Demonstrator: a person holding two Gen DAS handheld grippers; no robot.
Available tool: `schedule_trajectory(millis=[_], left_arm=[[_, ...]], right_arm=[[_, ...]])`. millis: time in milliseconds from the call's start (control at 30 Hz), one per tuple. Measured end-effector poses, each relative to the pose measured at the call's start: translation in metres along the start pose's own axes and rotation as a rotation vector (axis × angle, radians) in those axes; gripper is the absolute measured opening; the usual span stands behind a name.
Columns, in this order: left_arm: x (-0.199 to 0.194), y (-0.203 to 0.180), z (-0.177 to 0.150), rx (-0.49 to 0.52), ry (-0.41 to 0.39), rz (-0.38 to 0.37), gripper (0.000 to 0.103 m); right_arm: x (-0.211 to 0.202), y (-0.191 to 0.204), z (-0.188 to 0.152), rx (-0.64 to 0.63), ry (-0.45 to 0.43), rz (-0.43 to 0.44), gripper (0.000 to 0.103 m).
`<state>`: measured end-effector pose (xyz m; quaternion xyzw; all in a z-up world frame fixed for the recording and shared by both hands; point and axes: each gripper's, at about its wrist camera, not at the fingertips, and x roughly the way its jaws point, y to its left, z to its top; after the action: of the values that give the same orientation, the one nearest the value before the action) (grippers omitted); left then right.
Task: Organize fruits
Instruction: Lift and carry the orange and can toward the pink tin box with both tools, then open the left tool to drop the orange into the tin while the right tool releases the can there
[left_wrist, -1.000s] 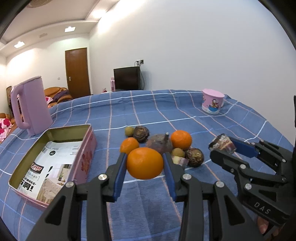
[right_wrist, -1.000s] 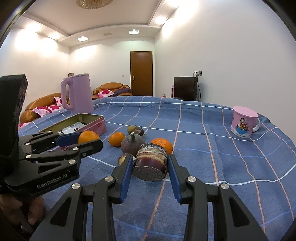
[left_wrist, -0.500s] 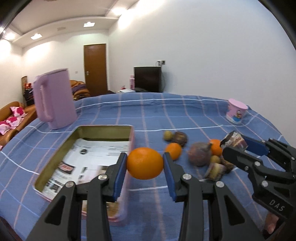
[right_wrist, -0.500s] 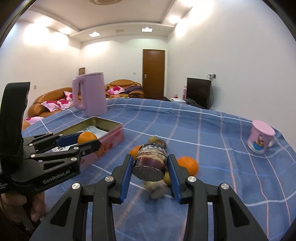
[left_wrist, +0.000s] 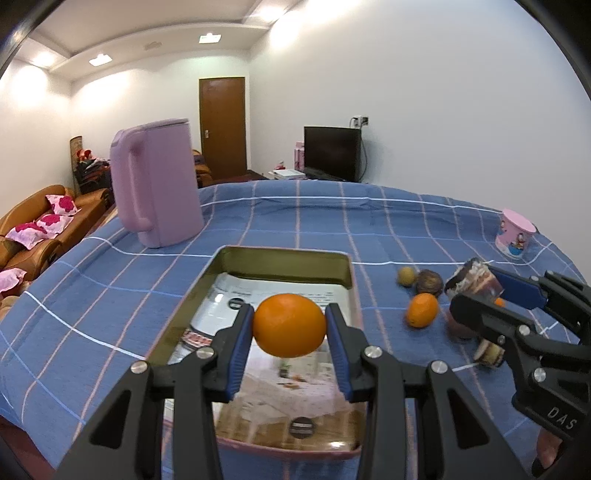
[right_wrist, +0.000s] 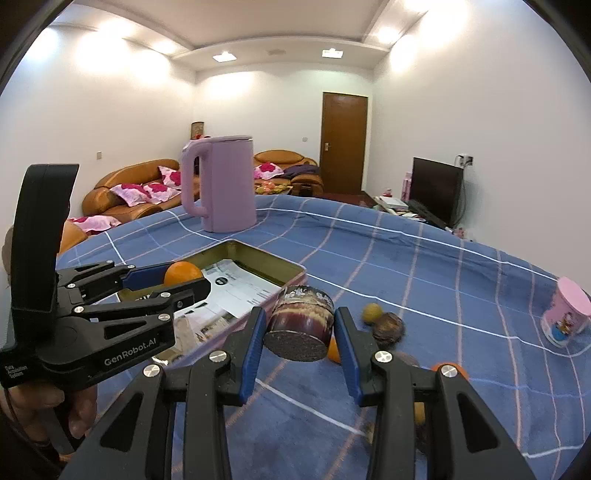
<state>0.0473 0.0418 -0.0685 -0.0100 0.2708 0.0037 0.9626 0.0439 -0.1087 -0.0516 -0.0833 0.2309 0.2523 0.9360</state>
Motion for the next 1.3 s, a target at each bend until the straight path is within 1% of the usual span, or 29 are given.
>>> schedule_trajectory(millis=[367, 567, 767, 1000, 1133, 1300], left_arm=[[0.015, 0.027, 0.002, -0.005, 0.043, 0.042, 0.041], [0.022, 0.038, 0.005, 0.001, 0.056, 0.061, 0.041], [0.030, 0.048, 0.005, 0.001, 0.076, 0.074, 0.041], [0.035, 0.051, 0.002, 0.004, 0.096, 0.089, 0.041], [0.038, 0.050, 0.000, 0.015, 0.113, 0.086, 0.042], [0.038, 0.050, -0.002, 0.018, 0.113, 0.097, 0.043]], right_arm=[[0.033, 0.027, 0.014, -0.039, 0.025, 0.054, 0.040], [0.055, 0.038, 0.018, -0.054, 0.050, 0.072, 0.040], [0.066, 0.045, 0.017, -0.066, 0.071, 0.086, 0.040], [0.078, 0.051, 0.014, -0.074, 0.103, 0.091, 0.040], [0.085, 0.053, 0.013, -0.079, 0.129, 0.101, 0.040], [0.092, 0.057, 0.012, -0.094, 0.157, 0.118, 0.040]])
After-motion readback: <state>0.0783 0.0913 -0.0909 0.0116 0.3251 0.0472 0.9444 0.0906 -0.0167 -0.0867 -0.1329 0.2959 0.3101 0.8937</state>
